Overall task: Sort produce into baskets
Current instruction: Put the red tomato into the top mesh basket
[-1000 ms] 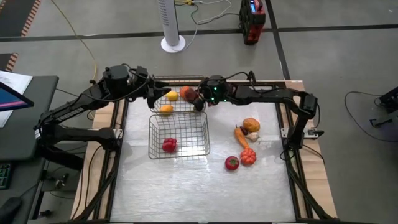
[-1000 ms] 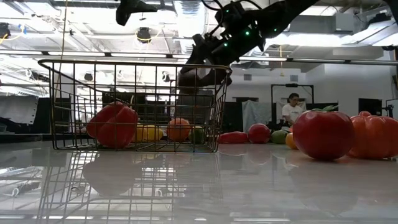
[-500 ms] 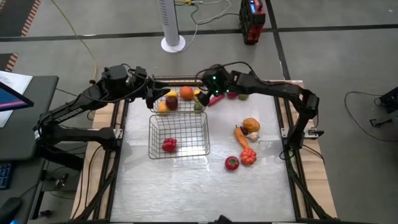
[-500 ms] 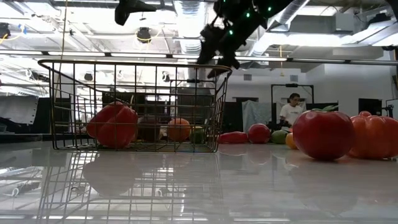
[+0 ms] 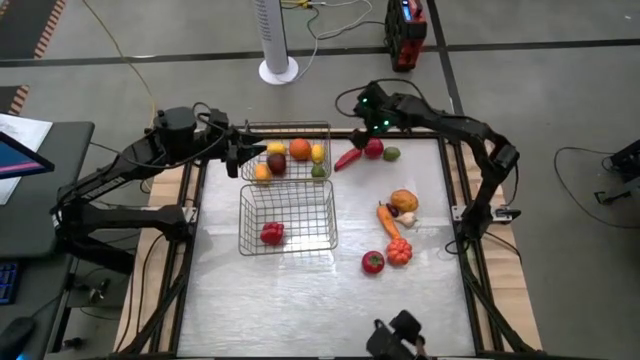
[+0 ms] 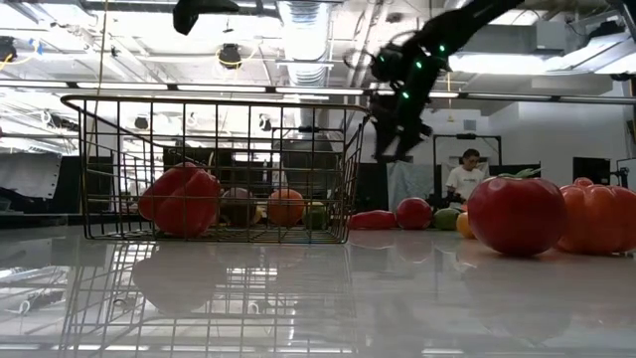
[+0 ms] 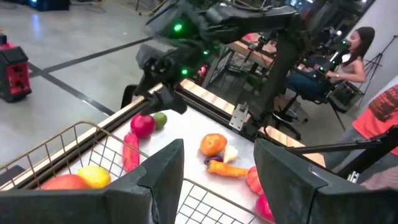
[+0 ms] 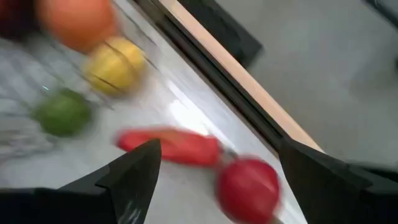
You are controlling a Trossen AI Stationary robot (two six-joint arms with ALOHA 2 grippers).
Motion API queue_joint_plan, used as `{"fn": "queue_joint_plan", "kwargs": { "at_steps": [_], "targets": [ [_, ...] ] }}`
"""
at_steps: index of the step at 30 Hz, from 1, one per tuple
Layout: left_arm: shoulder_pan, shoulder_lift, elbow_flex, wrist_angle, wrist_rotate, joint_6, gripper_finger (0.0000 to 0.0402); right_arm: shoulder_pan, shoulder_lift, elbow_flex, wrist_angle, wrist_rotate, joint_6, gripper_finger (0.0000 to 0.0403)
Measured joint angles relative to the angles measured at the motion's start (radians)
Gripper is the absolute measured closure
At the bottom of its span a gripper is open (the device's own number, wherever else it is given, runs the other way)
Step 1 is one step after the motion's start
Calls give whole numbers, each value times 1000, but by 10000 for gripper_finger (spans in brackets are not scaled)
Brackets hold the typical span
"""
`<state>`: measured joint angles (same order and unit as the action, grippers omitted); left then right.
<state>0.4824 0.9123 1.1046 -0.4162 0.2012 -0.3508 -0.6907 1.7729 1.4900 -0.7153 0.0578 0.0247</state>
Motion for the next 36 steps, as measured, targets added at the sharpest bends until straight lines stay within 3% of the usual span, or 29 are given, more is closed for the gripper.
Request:
{"fn": "queue_joint_plan", "kwargs": {
  "at_steps": [8,20,27,36],
  "targets": [
    [0,-3,0,-32,-1,16,219,-72,3,-88,17,-10,-82,8],
    [6,3,0,-45,-15,52,219,-84,151,-89,-52,-25,-52,4],
    [6,-12,0,-56,-4,56,219,-60,209,-89,-129,-28,-55,35],
    [10,-12,0,-56,-5,70,219,-15,165,-62,-147,-29,-52,82]
  ]
}}
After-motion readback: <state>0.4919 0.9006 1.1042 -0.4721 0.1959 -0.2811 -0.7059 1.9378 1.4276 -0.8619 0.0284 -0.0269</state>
